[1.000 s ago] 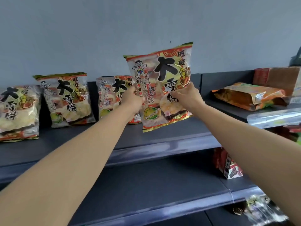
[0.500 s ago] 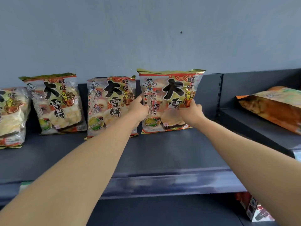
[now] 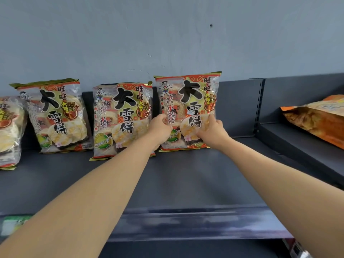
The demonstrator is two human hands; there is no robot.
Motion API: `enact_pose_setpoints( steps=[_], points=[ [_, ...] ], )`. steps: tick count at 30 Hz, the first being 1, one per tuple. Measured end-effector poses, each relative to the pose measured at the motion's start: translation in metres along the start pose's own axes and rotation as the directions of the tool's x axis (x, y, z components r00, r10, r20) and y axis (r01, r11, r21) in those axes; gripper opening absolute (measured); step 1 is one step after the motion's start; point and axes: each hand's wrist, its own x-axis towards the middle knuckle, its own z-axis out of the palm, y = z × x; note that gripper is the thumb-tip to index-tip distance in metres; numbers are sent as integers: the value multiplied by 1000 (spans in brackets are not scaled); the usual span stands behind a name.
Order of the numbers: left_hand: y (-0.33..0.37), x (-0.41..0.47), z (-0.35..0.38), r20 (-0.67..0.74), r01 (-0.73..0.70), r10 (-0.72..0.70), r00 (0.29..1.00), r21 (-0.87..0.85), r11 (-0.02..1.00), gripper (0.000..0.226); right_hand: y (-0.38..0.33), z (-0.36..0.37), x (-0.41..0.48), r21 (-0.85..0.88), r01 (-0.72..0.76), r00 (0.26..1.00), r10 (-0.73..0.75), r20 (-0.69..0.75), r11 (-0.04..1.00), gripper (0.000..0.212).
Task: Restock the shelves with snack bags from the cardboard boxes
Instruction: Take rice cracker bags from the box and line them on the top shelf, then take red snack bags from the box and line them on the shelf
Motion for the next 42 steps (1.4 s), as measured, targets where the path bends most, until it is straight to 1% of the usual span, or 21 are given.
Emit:
enact_pose_setpoints(
  steps=[2,4,8,11,14,17,20,22,24,26,29,31,33,35,37,38,39,40,42],
  points=[
    [-1,-6,-2,1,0,0,1000,7,1000,50,2,-1,-4,2,18,1000,-18,-22,1000,62],
    [-3,-14,-4,11,2,-2,1000,0,1000,47,2,-3,-12,-8,38,996,-39,-75,999,55],
    [0,-38,-12,24,-37,39,999,-61,997,34,-5,-10,-40,-78,88,987,-97,-127,993,56],
    [9,-66,-22,67,-110,116,991,-91,990,28,-14,-21,-72,-134,130,981,-147,-126,982,54],
    [20,-101,-32,141,-208,227,964,-134,969,26,-22,-32,-113,-188,153,974,-180,-137,970,47],
    [27,-143,-43,204,-333,359,911,-151,931,23,-29,-43,-165,-235,165,961,-210,-182,958,41],
    [28,-194,-45,318,-415,467,825,-219,883,27,-27,-49,-224,-275,132,954,-197,-227,952,37],
    [22,-231,-40,407,-428,504,762,-268,863,26,-19,-50,-265,-301,80,951,-164,-263,950,36],
    [12,-268,-27,514,-393,505,693,-318,863,21,-3,-49,-303,-334,3,950,-107,-293,942,35],
    [1,-305,-8,624,-331,474,621,-340,880,19,18,-49,-340,-370,-102,955,-13,-295,924,34],
    [-14,-351,24,761,-191,364,537,-310,931,23,59,-52,-388,-423,-260,956,168,-242,868,32],
    [-22,-377,47,830,-97,281,481,-268,958,25,91,-54,-414,-443,-354,935,297,-195,824,35],
    [-31,-399,69,882,-49,190,431,-188,981,26,126,-54,-433,-478,-425,900,414,-135,769,37],
    [-41,-414,92,917,16,93,389,-107,994,25,159,-52,-446,-529,-455,858,512,-45,716,34],
    [-52,-426,115,934,69,-1,358,-25,997,24,184,-50,-452,-585,-450,819,573,31,675,27],
    [-57,-430,126,934,96,-46,354,12,995,23,194,-49,-454,-604,-443,802,593,63,663,25],
    [-61,-435,137,930,133,-101,352,57,989,16,206,-48,-455,-614,-436,786,611,97,658,27],
    [-66,-437,149,919,161,-148,365,95,982,5,218,-47,-455,-624,-423,771,623,133,657,30],
    [-76,-443,177,890,262,-256,376,162,951,7,246,-45,-453,-630,-403,738,643,204,664,39]
  ],
)
